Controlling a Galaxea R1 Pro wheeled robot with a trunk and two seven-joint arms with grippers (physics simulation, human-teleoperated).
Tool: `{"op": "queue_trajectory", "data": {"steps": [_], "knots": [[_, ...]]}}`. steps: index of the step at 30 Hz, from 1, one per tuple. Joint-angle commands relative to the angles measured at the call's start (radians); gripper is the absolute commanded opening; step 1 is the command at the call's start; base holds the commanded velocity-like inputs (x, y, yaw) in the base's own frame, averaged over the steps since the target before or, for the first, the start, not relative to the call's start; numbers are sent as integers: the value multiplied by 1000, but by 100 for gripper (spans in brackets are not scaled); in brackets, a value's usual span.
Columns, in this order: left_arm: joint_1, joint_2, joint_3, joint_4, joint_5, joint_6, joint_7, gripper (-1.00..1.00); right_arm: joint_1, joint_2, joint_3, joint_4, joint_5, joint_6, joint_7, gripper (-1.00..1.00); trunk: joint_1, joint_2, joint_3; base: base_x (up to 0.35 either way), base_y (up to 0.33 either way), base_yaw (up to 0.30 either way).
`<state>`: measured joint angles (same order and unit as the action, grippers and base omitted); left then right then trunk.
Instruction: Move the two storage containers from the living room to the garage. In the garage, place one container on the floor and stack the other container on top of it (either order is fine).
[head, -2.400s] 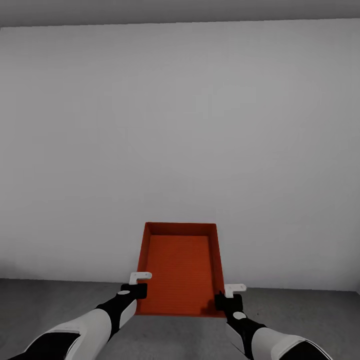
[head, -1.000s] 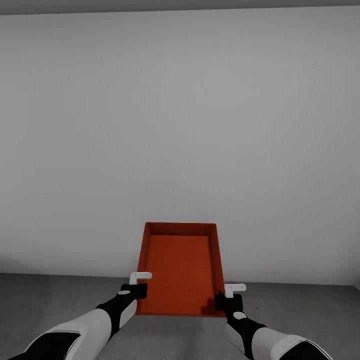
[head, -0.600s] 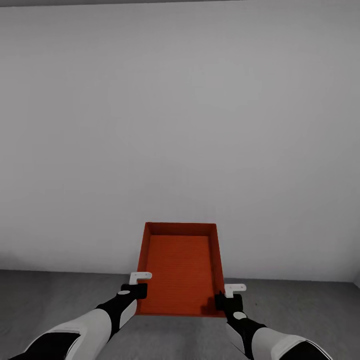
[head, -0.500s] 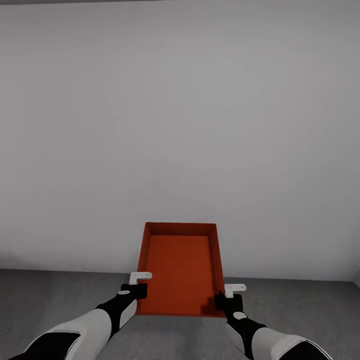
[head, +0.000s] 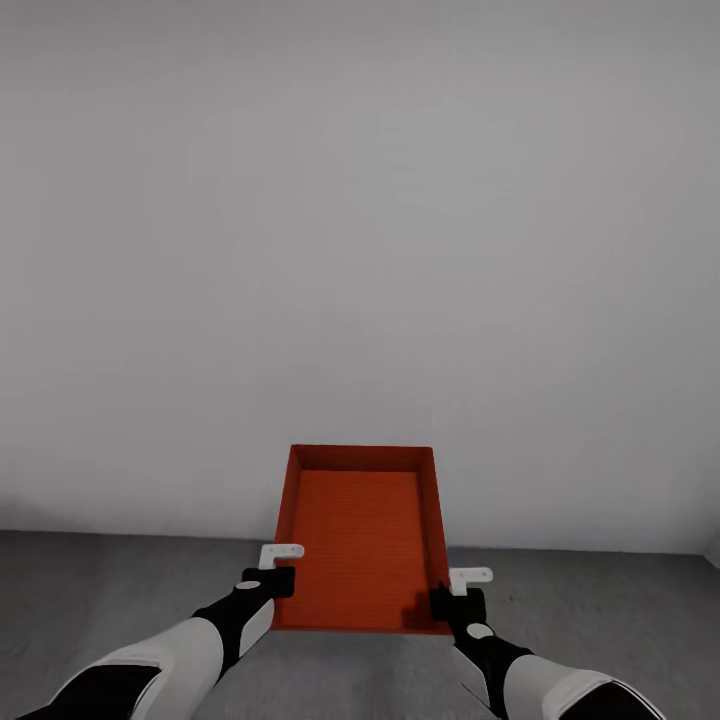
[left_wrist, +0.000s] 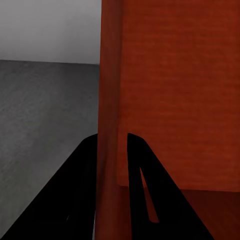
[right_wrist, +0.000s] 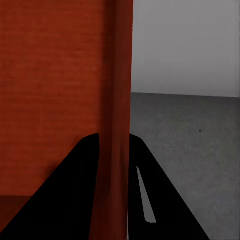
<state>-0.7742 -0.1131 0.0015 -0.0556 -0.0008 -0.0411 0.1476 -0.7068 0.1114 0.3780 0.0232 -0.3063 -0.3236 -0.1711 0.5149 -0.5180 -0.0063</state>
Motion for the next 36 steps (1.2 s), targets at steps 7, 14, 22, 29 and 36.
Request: {"op": "queue_trajectory", "data": {"steps": [7, 14, 22, 29, 36], "knots": [[0, 66, 57, 2, -3, -4, 15, -100, -1, 1, -51, -3, 29, -9, 2, -100, 0, -1, -12, 0, 0, 0], [0, 66, 57, 2, -2, -4, 15, -100, -1, 1, -51, -3, 29, -9, 2, -100, 0, -1, -23, 0, 0, 0], [0, 66, 57, 2, -3, -4, 15, -100, -1, 0, -51, -3, 29, -9, 2, -100, 0, -1, -36, 0, 0, 0], [0, 65, 57, 2, -4, -4, 15, -100, -1, -1, -51, -3, 29, -9, 2, -100, 0, -1, -47, 0, 0, 0], [0, 60, 57, 2, -4, -4, 15, -100, -1, -1, -51, -3, 29, -9, 2, -100, 0, -1, -58, 0, 0, 0]]}}
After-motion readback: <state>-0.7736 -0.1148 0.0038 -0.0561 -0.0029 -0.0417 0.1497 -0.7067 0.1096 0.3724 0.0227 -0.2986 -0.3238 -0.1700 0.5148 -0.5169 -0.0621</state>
